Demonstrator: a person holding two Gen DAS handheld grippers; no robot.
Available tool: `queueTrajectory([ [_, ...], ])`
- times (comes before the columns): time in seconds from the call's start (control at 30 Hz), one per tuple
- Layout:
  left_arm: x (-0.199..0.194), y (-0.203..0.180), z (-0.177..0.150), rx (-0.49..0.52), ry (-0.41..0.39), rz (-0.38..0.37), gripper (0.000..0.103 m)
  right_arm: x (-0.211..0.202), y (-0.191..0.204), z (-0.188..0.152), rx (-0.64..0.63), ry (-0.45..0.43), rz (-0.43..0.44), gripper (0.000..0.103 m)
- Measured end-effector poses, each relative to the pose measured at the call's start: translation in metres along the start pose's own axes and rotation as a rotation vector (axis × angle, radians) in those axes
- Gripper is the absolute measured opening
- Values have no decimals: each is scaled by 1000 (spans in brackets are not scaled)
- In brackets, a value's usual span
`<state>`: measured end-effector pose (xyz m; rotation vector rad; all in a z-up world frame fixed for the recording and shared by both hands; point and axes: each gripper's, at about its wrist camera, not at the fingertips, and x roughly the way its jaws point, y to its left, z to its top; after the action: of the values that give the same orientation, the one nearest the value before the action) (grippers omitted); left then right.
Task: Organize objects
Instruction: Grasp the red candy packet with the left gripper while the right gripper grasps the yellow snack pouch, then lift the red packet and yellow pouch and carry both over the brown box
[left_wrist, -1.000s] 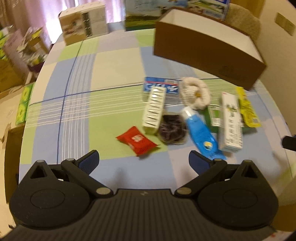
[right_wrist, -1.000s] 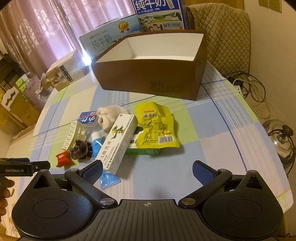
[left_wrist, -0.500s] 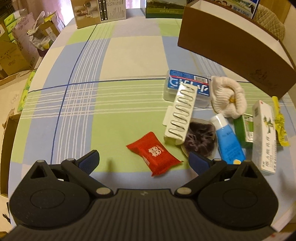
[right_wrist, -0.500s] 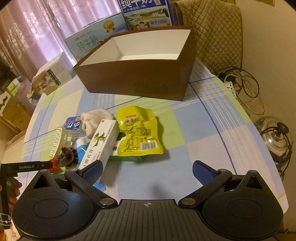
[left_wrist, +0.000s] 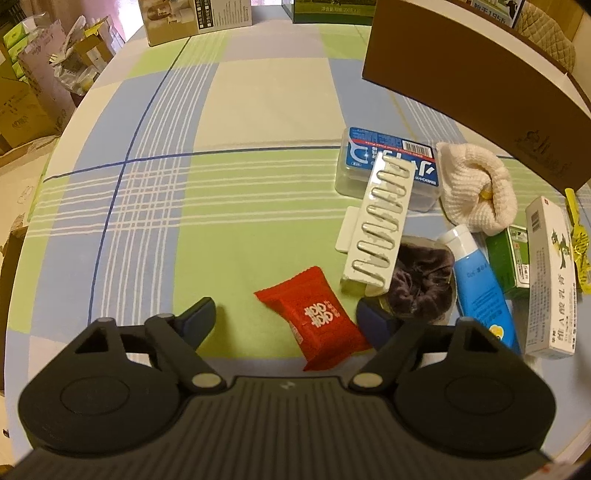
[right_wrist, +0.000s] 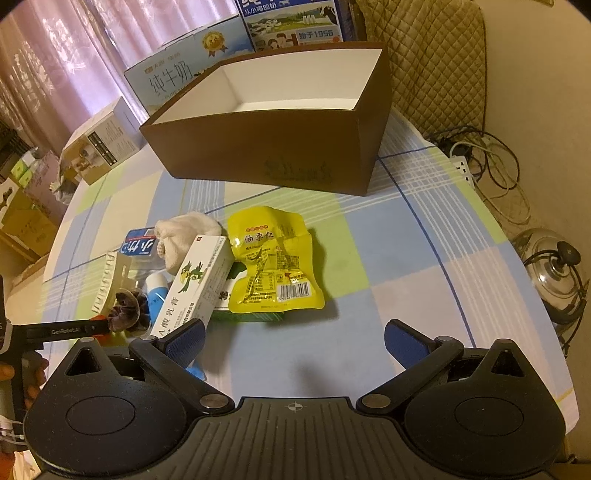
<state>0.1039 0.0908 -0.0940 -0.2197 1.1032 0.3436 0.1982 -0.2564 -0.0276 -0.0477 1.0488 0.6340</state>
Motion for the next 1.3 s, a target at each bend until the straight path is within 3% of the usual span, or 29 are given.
queueTrajectory([
  [0.1, -1, 0, 2, 15, -6, -5, 63, 3, 1, 2, -5, 2, -1, 101],
  [0.27, 2, 0, 0, 26, 15, -30, 33, 9, 2, 6, -20, 4, 3, 101],
  [0.33, 1, -1, -2, 36, 9, -22, 27, 12, 2, 8, -26, 1, 8, 101],
  [0.73, -11, 24, 4, -29, -13, 33, 25, 57, -8, 29, -78, -43, 89, 101],
  [1.07, -17, 31, -1, -78, -3, 64, 25, 96, -18, 38, -104, -35, 218, 99],
  [1.17, -17, 31, -2, -87, 1, 69, 25, 105, -19, 39, -121, -16, 229, 93],
  [1.3, -18, 31, -3, -95, 1, 75, 25, 116, -21, 38, -127, 9, 239, 76],
])
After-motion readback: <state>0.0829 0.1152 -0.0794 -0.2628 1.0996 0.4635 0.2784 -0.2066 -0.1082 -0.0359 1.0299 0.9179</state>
